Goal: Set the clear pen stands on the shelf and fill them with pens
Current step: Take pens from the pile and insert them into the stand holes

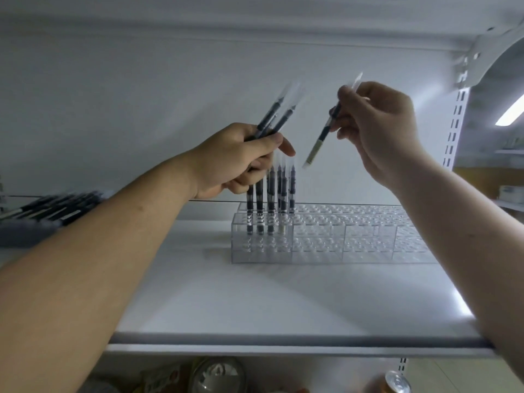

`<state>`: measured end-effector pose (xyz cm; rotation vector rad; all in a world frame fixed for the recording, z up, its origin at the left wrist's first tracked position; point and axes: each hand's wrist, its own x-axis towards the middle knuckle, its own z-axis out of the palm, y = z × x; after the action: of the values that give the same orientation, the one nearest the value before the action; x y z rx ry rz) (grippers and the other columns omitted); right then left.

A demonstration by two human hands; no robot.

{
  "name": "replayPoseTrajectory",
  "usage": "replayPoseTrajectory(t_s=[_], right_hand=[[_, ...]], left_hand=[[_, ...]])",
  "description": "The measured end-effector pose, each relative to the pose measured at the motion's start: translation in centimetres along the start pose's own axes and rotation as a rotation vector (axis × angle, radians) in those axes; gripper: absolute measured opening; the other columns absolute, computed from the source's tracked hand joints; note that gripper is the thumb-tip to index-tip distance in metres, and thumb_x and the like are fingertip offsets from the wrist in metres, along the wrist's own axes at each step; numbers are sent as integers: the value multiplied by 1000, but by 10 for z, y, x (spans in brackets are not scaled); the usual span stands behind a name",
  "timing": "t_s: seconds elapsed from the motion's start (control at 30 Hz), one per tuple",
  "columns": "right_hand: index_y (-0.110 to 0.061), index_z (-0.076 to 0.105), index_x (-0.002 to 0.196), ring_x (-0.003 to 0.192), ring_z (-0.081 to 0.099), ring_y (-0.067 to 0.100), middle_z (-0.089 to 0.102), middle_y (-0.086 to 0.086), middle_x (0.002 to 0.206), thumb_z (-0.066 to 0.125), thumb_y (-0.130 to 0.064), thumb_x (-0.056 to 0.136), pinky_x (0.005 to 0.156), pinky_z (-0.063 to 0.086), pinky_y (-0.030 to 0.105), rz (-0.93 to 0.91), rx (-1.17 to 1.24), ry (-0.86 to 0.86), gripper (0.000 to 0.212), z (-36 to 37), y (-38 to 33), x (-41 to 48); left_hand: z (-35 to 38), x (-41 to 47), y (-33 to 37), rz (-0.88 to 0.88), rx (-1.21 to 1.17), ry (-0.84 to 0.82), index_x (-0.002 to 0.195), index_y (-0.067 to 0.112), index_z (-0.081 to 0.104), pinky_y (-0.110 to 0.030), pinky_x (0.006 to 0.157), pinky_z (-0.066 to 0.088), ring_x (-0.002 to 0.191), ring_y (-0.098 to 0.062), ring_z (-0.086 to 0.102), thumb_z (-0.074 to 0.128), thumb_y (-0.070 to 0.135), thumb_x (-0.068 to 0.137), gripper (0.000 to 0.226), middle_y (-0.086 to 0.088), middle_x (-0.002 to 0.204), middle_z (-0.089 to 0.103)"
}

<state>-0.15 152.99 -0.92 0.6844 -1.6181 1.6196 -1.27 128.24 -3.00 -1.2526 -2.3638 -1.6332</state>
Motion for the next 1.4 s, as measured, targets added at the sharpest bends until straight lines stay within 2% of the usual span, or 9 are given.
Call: replayPoseTrajectory(t_s=[0.07,0.13,0.27,0.43,0.67,0.77,0.97,1.4], right_hand=[[-7,68,89,67,73,26,75,10,75,69,-14,100,60,55,34,-56,-199,-55,13,1,4,-2],[-3,68,88,66,75,24,76,11,75,70,-14,99,60,57,34,-83,-350,-128,16,4,8,-7],[4,70,94,66,76,19,78,8,76,71,-16,100,62,61,31,-69,-511,-263,21,7,11,-13],[1,69,95,70,78,20,79,8,79,71,-17,100,66,63,34,-36,-567,-332,19,9,12,-15],[4,68,92,68,78,15,78,7,78,77,-16,94,62,61,23,47,-633,-441,23,13,7,-21],[4,67,94,71,79,18,79,6,81,79,-16,93,66,65,31,89,-651,-490,24,12,7,-22],[8,67,97,75,80,24,79,10,80,78,-13,93,74,67,39,171,-595,-484,24,11,7,-21],[4,73,91,73,80,22,79,10,77,79,-19,93,79,66,45,146,-625,-464,24,16,11,-21]], left_hand=[[0,-2,1,-4,-13,-21,118,9,64,-25,46,12,52,-13,19,45,27,114,27,-7,79,20],[0,-3,2,-4,-43,-42,117,10,62,-25,47,10,51,-12,19,45,26,113,23,-4,78,22],[0,-3,2,2,-104,-68,116,12,60,-24,45,11,51,-11,20,42,21,112,21,2,75,30],[1,-2,4,-9,-135,-36,118,10,58,-22,44,14,51,-10,22,36,17,112,24,1,73,34],[1,-2,3,-4,-111,-13,116,11,59,-24,45,15,53,-12,23,38,19,113,23,0,73,38],[1,-2,4,-1,-96,-13,115,11,59,-25,46,15,54,-13,23,38,19,114,23,0,74,38],[3,-2,3,-7,-74,-17,117,10,59,-23,44,16,54,-13,24,38,19,114,23,0,74,37],[1,0,-1,-15,-59,-25,117,12,60,-24,45,17,54,-14,23,40,19,114,22,-2,73,38]])
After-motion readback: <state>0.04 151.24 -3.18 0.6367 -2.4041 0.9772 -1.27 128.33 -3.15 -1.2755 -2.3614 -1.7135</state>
